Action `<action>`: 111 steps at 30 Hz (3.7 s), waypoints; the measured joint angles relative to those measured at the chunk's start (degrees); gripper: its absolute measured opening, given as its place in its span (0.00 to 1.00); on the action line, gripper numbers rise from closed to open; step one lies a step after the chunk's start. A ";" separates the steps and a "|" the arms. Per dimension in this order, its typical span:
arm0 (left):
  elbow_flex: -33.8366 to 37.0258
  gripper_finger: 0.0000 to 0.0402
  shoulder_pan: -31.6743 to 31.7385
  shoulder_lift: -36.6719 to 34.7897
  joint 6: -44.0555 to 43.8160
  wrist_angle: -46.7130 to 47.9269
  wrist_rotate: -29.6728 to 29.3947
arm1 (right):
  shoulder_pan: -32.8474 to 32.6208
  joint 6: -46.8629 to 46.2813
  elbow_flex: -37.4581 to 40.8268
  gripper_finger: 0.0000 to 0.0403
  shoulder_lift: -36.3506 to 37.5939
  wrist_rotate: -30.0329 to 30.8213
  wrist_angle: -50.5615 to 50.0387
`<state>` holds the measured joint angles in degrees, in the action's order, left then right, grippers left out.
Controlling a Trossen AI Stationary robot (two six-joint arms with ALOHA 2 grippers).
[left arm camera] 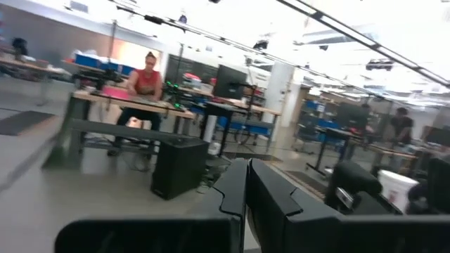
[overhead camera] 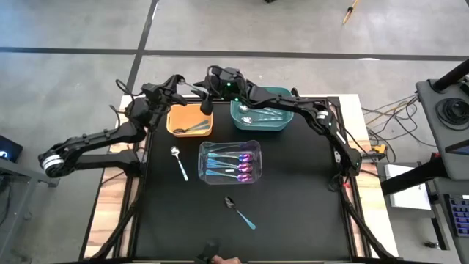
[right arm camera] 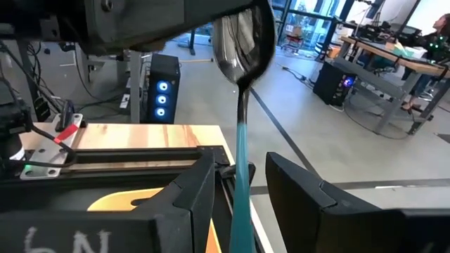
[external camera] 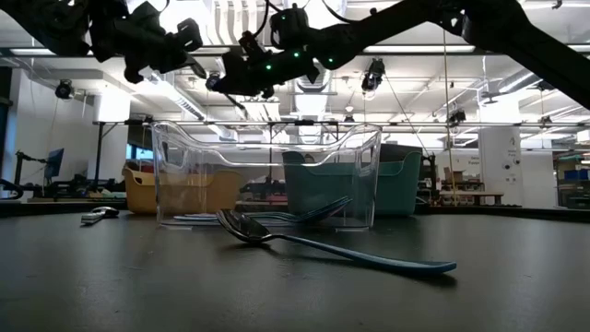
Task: Sort silverware by color (type)
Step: Put the blue spoon into the yellow bin
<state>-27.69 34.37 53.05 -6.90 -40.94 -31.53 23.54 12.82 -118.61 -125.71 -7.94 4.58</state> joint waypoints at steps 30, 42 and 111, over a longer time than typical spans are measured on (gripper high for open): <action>-0.59 0.12 0.02 -0.67 4.15 0.04 2.01 | -0.06 1.64 0.17 0.03 0.00 -0.07 -3.86; -0.80 0.31 -0.06 -7.58 12.64 1.88 -1.04 | -1.42 -0.90 -0.53 0.03 -3.54 -2.80 -4.25; -26.39 0.25 -0.13 19.91 35.28 77.63 24.37 | -3.13 4.15 -3.78 0.03 -8.66 -6.32 -15.40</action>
<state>-54.08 34.24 72.96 28.38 36.69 -7.16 20.41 16.97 -122.39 -134.37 -14.26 -10.81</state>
